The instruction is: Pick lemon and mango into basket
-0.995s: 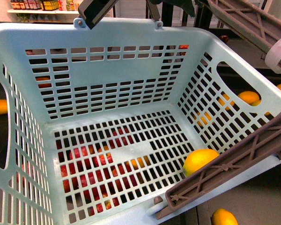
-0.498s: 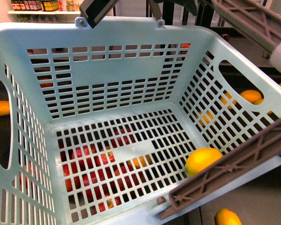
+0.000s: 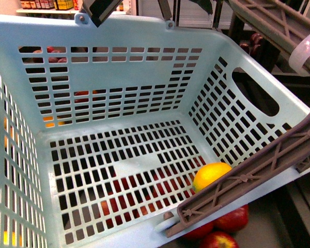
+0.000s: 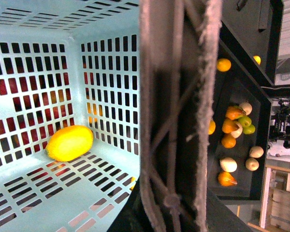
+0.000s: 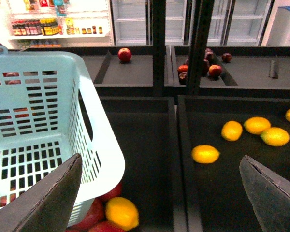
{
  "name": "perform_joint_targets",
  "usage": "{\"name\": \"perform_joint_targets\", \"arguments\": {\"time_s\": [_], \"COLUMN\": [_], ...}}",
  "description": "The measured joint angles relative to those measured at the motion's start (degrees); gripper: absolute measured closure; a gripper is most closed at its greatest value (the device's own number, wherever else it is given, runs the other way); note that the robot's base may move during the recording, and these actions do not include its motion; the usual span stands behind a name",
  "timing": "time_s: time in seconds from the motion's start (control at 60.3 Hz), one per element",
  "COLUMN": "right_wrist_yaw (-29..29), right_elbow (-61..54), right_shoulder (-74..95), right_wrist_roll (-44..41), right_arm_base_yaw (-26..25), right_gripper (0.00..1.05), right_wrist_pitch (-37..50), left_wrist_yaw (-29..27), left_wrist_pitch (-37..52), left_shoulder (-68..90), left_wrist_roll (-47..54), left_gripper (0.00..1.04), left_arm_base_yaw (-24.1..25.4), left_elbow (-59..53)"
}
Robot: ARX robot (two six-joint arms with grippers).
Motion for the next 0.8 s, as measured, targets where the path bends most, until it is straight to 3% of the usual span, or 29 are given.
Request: {"name": "perform_joint_targets", "arguments": {"time_s": [0.796], "right_wrist_yaw": [0.02], "right_elbow": [-0.02], "right_shoulder": [0.00], "right_wrist_roll": [0.00], "right_arm_base_yaw": [0.00], "right_gripper": [0.09], "right_wrist_pitch": [0.00], "left_wrist_yaw": [0.61], "left_wrist_pitch": [0.00], "left_shoulder": [-0.02], "left_wrist_roll": [0.11], "left_gripper": [0.99], "left_arm_base_yaw": [0.09], "left_elbow": [0.07]}}
